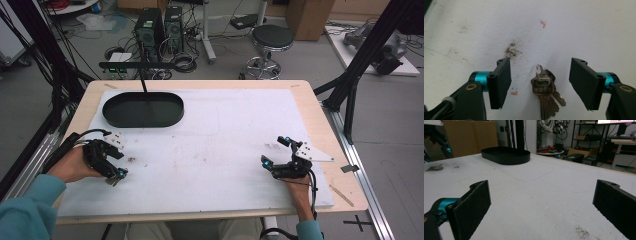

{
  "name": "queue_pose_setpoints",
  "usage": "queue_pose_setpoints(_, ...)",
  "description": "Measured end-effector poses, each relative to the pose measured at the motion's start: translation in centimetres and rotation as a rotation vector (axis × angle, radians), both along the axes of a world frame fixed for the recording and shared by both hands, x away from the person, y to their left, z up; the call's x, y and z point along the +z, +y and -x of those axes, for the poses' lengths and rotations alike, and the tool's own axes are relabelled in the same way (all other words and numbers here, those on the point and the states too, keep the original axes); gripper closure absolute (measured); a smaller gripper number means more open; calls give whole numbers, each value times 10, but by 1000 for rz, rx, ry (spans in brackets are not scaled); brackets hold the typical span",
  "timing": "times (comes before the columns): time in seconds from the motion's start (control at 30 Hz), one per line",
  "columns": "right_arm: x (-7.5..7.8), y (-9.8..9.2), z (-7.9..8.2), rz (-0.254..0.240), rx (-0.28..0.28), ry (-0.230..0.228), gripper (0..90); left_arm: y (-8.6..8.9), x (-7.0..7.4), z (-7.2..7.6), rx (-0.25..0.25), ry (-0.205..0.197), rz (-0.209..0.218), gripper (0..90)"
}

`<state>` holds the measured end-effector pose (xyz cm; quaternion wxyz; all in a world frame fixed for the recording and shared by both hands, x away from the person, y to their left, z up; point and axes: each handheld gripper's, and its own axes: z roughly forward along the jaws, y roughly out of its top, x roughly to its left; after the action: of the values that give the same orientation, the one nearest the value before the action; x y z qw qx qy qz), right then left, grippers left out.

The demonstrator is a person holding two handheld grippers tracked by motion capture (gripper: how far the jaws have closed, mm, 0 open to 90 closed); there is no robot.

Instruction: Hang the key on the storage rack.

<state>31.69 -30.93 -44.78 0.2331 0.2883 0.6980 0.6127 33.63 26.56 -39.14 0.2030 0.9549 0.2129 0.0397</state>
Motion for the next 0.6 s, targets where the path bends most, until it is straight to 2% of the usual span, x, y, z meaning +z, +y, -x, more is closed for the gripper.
queue_pose_setpoints(0.1, 0, 0, 0, 0, -1, 1, 7, -1, -3, -3, 4, 17, -18, 371)
queue_pose_setpoints(0.37, 0, 0, 0, 1, -1, 2, 7, -4, -7, -5, 18, 56, -42, 495)
queue_pose_setpoints(0.47, 0, 0, 0, -1, 0, 4, 7, -7, -7, -6, 13, 65, -79, 548)
queue_pose_setpoints(0.6, 0, 0, 0, -2, -1, 5, 7, -9, -6, -8, 9, 73, -94, 591)
